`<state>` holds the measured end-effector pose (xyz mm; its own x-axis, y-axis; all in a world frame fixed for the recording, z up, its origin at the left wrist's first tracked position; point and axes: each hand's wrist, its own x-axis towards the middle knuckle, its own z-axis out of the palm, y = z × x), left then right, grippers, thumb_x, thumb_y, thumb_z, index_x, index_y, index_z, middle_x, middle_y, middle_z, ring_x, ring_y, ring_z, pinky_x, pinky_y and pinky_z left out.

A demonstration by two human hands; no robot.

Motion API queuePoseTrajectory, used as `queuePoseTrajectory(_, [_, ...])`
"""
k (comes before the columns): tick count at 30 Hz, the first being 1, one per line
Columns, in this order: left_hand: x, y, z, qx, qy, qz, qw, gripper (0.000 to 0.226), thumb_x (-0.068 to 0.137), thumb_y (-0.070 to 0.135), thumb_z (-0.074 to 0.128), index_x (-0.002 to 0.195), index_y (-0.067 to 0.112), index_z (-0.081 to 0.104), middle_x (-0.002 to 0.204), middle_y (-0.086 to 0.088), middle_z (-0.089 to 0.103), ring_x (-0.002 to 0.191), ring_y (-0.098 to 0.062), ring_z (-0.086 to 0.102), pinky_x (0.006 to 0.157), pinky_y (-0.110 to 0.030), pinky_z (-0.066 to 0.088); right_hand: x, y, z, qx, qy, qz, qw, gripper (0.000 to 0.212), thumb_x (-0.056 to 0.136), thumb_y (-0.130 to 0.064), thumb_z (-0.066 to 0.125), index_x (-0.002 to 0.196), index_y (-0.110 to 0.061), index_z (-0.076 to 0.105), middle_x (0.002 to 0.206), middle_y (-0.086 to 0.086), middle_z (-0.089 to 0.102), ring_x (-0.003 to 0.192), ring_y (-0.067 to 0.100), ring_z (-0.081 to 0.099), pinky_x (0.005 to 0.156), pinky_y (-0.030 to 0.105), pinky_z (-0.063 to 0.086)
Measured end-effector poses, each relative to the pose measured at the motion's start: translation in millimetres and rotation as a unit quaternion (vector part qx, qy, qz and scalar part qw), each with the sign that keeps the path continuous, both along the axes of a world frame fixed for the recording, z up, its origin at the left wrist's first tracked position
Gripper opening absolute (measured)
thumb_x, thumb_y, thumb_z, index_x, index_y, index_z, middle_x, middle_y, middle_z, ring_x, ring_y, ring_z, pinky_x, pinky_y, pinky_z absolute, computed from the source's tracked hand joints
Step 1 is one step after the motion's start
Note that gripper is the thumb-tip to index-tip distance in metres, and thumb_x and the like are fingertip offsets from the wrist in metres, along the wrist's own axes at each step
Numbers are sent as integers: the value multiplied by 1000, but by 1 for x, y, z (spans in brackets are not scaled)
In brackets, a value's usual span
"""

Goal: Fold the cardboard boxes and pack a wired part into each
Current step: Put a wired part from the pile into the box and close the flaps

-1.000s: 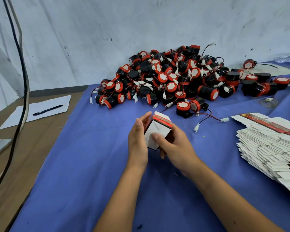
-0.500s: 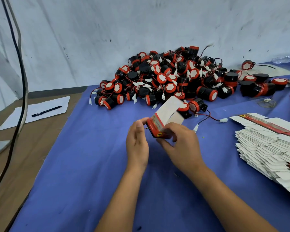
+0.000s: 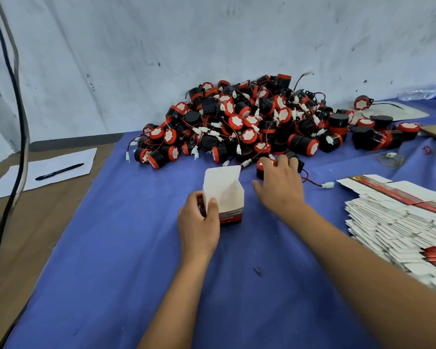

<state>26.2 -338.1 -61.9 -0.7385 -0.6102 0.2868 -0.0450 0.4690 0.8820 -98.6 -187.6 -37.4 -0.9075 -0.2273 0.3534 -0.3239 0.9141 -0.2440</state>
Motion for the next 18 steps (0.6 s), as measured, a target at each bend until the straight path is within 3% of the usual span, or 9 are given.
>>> queuePoseTrajectory(2, [0, 0, 2, 44, 29, -20, 998, 9, 102, 23, 58, 111, 24, 60, 98, 16, 67, 88, -3, 61, 71, -19, 46, -21, -4, 4, 91, -58, 3, 994, 82, 95, -54, 61, 160, -27, 19, 147, 18, 35, 137, 41, 27, 104, 49, 40])
queuePoseTrajectory(3, [-1, 0, 2, 65, 40, -29, 997, 11, 102, 21, 57, 112, 25, 60, 97, 16, 67, 85, 1, 62, 66, -13, 45, -28, -5, 5, 121, -69, 10, 990, 83, 94, -57, 60, 160, -31, 16, 151, 16, 32, 140, 41, 25, 107, 52, 36])
queuePoseTrajectory(5, [-1, -1, 2, 91, 49, -39, 994, 16, 102, 15, 55, 113, 26, 60, 98, 17, 68, 86, 6, 62, 65, -10, 45, -33, -8, 4, 138, -45, 31, 989, 71, 93, -58, 62, 153, -35, 34, 148, 11, 37, 139, 38, 29, 108, 54, 33])
queuePoseTrajectory(7, [-3, -3, 1, 105, 47, -42, 992, 19, 101, 11, 52, 113, 24, 60, 101, 15, 68, 91, 2, 63, 68, -17, 48, -27, -10, 1, 90, -7, 86, 992, 53, 92, -49, 68, 139, -33, 51, 134, 6, 42, 127, 35, 40, 99, 47, 40])
queuePoseTrajectory(10, [-6, -6, 0, 106, 45, -35, 993, 19, 101, 10, 47, 111, 20, 61, 101, 8, 67, 94, -10, 63, 68, -24, 47, -9, -8, -5, -15, -53, 165, 985, 61, 92, -39, 73, 144, -24, 46, 129, 8, 41, 109, 33, 52, 78, 36, 41])
queuePoseTrajectory(12, [-6, -8, -1, 95, 51, -27, 994, 17, 101, 11, 46, 106, 19, 60, 97, 7, 67, 90, -13, 62, 65, -23, 44, 3, -3, -4, -20, -99, 117, 988, 59, 93, -49, 69, 135, -13, 49, 130, 12, 44, 99, 31, 52, 78, 35, 43])
queuePoseTrajectory(14, [-3, -10, 0, 87, 58, -22, 994, 14, 101, 16, 47, 101, 19, 60, 93, 8, 66, 86, -12, 61, 63, -23, 44, 13, 5, 2, 22, -128, 53, 990, 53, 93, -60, 62, 105, -10, 53, 120, 15, 54, 86, 26, 49, 74, 36, 43])
queuePoseTrajectory(15, [-3, -10, 2, 96, 62, -27, 993, 13, 98, 21, 47, 100, 20, 60, 92, 8, 66, 85, -10, 61, 63, -23, 45, 19, 9, 6, 6, -136, 47, 990, 54, 92, -64, 60, 100, -11, 51, 112, 13, 59, 85, 25, 51, 72, 38, 46])
queuePoseTrajectory(18, [0, -7, 6, 163, 75, -66, 982, 23, 85, 33, 46, 98, 22, 61, 90, 9, 68, 82, -9, 62, 62, -20, 47, 45, 15, 33, -223, -108, 106, 963, 47, 89, -66, 60, 108, -24, 49, 92, -8, 58, 85, 21, 59, 64, 37, 52])
